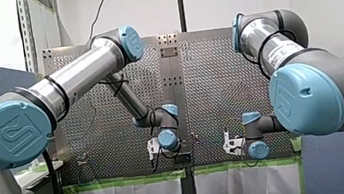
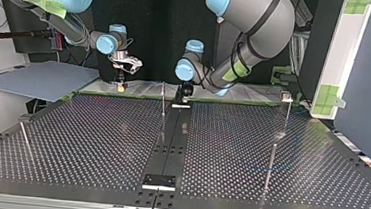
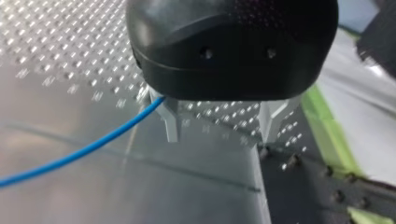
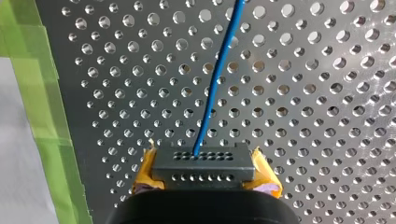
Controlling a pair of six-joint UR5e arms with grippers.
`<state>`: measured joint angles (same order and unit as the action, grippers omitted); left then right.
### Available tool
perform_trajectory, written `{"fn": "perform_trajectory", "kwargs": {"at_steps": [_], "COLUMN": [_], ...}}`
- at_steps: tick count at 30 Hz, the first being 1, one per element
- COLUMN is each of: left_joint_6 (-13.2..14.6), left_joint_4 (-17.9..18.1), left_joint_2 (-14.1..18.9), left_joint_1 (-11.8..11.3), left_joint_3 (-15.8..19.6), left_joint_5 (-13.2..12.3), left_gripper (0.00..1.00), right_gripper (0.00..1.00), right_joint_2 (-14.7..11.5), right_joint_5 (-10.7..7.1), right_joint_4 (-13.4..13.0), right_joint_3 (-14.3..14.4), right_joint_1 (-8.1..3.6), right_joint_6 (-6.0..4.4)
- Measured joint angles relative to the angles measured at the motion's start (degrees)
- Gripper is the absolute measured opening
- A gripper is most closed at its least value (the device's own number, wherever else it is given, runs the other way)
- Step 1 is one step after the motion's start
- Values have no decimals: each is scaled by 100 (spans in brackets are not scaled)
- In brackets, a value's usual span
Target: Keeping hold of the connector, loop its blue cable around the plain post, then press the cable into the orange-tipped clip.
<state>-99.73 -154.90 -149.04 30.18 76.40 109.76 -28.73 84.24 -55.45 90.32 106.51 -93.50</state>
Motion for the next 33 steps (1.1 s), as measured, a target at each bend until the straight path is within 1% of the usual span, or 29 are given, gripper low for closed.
{"fn": "perform_trajectory", "kwargs": {"at_steps": [4,6,10,13,17,21,27,29,31,33], "left_joint_6": [216,280,342,404,503,550,518,499,484,470], "left_joint_4": [106,211,324,371,413,306,104,55,39,76], "left_joint_2": [176,292,524,702,913,1156,1497,1560,1597,1612], "left_joint_1": [66,94,144,177,250,426,758,850,921,957], "left_joint_3": [170,284,517,695,905,1147,1492,1589,1704,1825], "left_joint_5": [-156,-131,2,47,62,107,313,352,337,265], "left_gripper": [100,100,100,100,100,100,100,100,100,100], "right_gripper": [0,0,0,0,0,0,0,0,0,0], "right_joint_2": [0,-2,-4,-3,-3,-2,-4,-5,-5,-6], "right_joint_5": [-8,-12,-14,-37,-166,-240,-280,-304,-320,-330], "right_joint_4": [12,15,33,80,179,228,251,261,266,264], "right_joint_3": [0,0,0,0,11,35,66,72,86,115], "right_joint_1": [-1,-1,9,51,99,132,158,171,186,207], "right_joint_6": [1,3,18,84,209,289,312,320,333,349]}}
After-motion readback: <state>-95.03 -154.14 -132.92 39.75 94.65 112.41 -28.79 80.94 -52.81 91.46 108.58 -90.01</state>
